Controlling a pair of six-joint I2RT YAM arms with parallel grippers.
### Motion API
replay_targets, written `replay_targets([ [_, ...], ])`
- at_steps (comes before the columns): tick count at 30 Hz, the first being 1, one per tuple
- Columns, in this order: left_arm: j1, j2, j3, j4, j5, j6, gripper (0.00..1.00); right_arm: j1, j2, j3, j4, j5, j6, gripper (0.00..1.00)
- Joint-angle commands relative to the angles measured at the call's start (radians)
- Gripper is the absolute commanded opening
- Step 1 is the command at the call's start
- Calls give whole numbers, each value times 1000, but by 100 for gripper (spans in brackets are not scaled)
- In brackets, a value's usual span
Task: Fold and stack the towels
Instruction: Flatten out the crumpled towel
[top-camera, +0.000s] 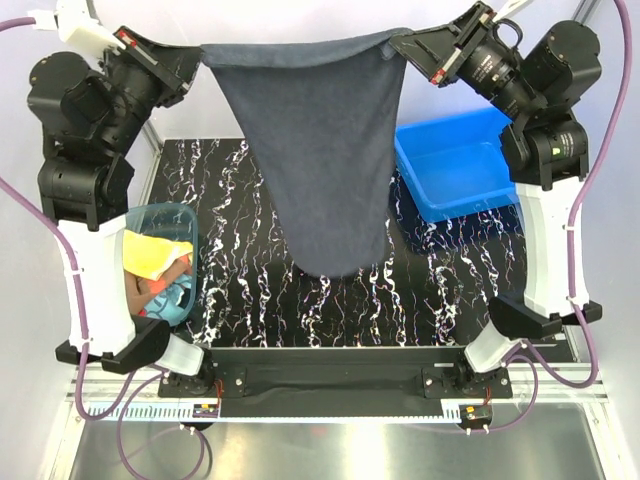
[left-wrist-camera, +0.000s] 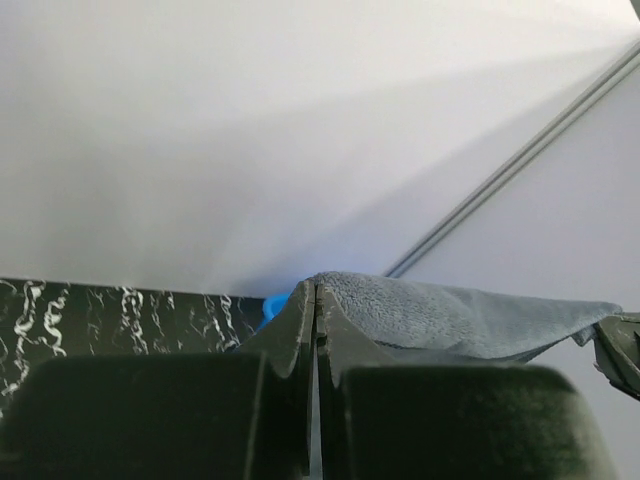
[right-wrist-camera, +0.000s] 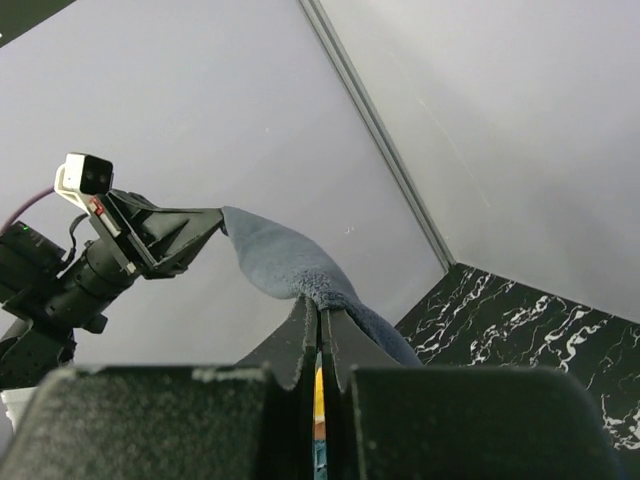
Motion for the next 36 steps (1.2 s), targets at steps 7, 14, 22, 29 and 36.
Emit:
replay_targets([
  [7,6,-271,-246,173,68,60,0,5,-364,-449,164,-27,-31,0],
  [14,6,-455,-351,198,223,32,0,6,-654,-808,345,-80,71,0],
  [22,6,-547,-391,145,283,-15,0,6,-817,-907,438,-107,186,0],
  [29,4,-555,-380,34,235,11,0,6,-849,-930,504,-107,238,0],
  [36,6,-411,-527,30,84,133,0,6,-682,-962,434,3,103,0],
])
